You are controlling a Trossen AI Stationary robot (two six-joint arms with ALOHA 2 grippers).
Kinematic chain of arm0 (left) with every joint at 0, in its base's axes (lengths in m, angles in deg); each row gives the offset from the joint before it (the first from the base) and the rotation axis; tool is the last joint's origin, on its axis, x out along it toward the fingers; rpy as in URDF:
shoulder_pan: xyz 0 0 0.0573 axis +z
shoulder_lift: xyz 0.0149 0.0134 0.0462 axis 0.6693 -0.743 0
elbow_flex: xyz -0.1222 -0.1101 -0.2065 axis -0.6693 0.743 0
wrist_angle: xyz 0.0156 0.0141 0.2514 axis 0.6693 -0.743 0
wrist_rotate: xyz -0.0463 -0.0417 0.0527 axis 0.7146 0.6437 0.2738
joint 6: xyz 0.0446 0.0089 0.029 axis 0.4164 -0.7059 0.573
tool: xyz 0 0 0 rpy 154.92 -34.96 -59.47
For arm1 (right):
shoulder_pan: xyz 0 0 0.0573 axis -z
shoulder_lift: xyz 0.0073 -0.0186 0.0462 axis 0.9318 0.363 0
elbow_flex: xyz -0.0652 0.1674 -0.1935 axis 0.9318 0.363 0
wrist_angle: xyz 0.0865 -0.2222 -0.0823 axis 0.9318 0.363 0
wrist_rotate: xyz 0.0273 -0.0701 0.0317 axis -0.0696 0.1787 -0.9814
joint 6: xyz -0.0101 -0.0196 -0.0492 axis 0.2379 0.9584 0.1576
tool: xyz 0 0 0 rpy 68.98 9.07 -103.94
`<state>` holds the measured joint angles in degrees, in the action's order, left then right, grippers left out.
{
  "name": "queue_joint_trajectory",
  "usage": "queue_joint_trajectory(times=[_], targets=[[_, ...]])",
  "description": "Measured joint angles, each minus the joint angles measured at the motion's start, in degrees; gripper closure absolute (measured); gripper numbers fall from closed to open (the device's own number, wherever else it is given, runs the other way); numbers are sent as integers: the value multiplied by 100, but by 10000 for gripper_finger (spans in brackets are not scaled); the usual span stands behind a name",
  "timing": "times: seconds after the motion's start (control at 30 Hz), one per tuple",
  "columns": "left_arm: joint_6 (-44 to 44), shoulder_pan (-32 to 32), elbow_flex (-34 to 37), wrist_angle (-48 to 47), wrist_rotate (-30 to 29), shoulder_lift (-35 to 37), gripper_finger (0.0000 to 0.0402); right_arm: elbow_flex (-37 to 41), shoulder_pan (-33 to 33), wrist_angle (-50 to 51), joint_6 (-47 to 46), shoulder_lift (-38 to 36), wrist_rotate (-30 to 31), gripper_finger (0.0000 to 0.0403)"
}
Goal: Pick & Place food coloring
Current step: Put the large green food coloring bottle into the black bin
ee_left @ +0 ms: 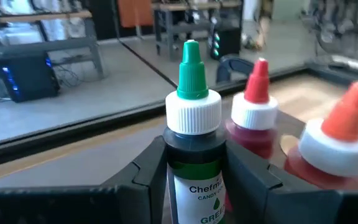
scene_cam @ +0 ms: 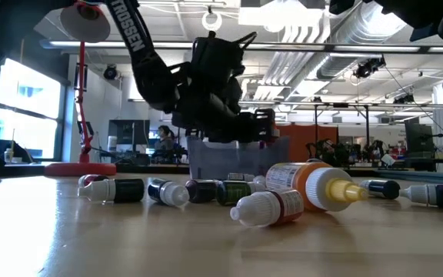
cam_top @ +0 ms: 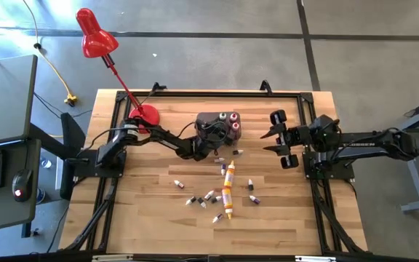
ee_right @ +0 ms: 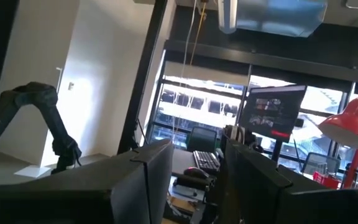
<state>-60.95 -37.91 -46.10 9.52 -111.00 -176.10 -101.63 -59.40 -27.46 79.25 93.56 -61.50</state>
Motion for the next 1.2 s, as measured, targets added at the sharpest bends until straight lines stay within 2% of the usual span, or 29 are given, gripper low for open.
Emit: queue_joint_trajectory(times=[0.43, 0.8, 0.93, 1.1, 1.2], targets=[[3, 1, 27, 257, 38, -149, 279, 0, -2, -31, 18, 0, 0, 257], [71, 6, 27, 217, 350, -145, 278, 0, -2, -33, 5, 0, 0, 258], [356, 6, 27, 219, 437, -143, 252, 0, -2, -33, 7, 0, 0, 257], [482, 44, 24, 211, 449, -140, 191, 0, -2, -31, 2, 0, -30, 258], [502, 43, 24, 241, 261, -140, 163, 0, -2, -33, 0, 0, -70, 257]])
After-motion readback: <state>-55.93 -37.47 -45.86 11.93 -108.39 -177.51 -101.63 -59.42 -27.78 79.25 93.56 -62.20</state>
